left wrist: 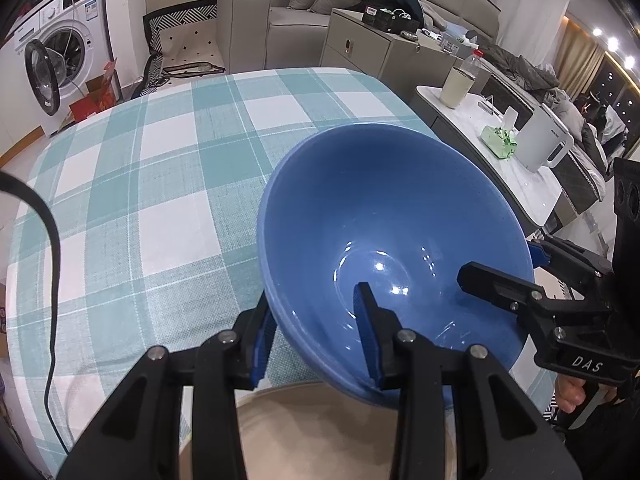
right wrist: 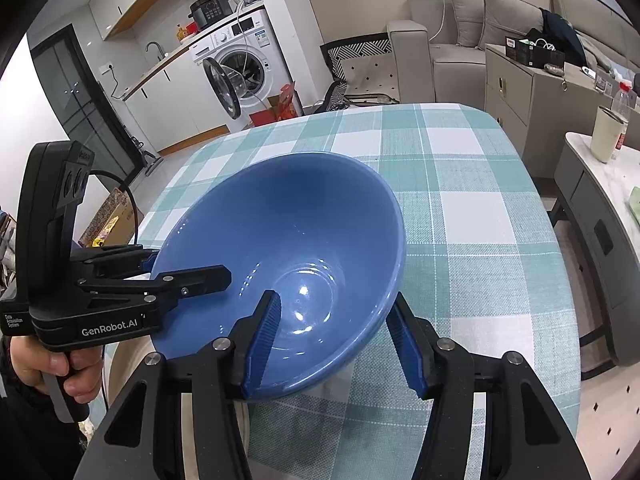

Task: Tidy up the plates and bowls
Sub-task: 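Carry both held blue bowls over the beige plate stack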

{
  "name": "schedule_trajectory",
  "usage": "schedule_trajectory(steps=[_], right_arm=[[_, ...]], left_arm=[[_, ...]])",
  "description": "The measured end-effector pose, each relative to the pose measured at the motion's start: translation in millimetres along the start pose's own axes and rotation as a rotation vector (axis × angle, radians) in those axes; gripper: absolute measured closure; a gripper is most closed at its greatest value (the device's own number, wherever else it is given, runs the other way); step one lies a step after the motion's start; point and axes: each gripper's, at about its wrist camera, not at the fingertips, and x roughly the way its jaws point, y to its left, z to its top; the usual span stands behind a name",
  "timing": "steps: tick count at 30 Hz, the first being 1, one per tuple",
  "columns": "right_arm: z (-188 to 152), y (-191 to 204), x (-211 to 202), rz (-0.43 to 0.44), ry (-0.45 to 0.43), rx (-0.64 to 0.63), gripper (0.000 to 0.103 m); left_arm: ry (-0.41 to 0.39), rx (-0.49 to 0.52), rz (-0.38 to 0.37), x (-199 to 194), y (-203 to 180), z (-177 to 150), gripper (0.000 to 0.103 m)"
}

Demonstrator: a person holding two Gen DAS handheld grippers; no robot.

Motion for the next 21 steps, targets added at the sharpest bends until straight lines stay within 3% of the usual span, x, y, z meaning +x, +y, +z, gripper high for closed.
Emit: schedule_trajectory(steps=[21], right_arm=[[7.7, 15.8, -36.7, -0.001, -0.065, -0.044, 0.047]], left_arm=[[-0.101, 0.031, 0.046, -57.5, -15.9, -6.0, 0.066]])
